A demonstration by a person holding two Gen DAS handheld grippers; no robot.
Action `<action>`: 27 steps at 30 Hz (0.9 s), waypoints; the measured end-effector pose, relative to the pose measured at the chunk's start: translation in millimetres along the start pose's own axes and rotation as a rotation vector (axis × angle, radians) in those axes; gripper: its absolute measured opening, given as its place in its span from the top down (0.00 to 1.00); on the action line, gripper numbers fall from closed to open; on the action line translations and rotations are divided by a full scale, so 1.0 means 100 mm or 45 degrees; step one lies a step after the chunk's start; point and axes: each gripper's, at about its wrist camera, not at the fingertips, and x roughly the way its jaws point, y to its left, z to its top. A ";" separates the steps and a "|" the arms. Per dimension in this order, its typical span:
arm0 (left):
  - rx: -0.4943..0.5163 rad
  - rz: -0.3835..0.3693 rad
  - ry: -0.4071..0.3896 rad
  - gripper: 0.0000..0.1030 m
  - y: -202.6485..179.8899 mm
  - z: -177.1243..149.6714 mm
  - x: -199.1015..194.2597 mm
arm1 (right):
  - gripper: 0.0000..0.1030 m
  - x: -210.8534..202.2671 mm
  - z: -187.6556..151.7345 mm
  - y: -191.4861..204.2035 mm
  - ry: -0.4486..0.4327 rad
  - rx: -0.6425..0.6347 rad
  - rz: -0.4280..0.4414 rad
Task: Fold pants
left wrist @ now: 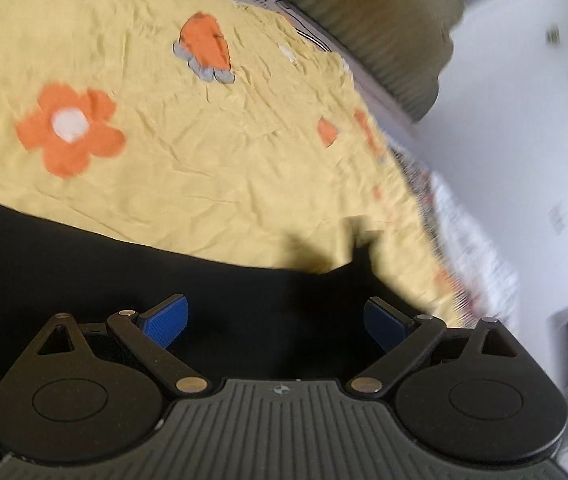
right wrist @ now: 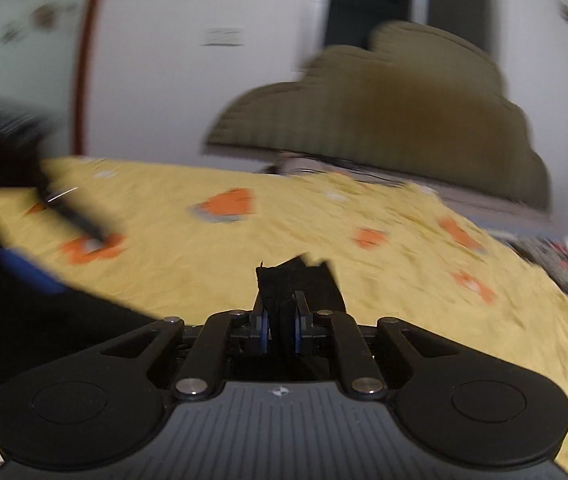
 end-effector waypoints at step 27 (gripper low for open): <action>0.261 0.505 -0.146 0.96 0.19 -0.11 -0.46 | 0.89 -0.18 0.05 1.45 -0.031 -0.186 0.601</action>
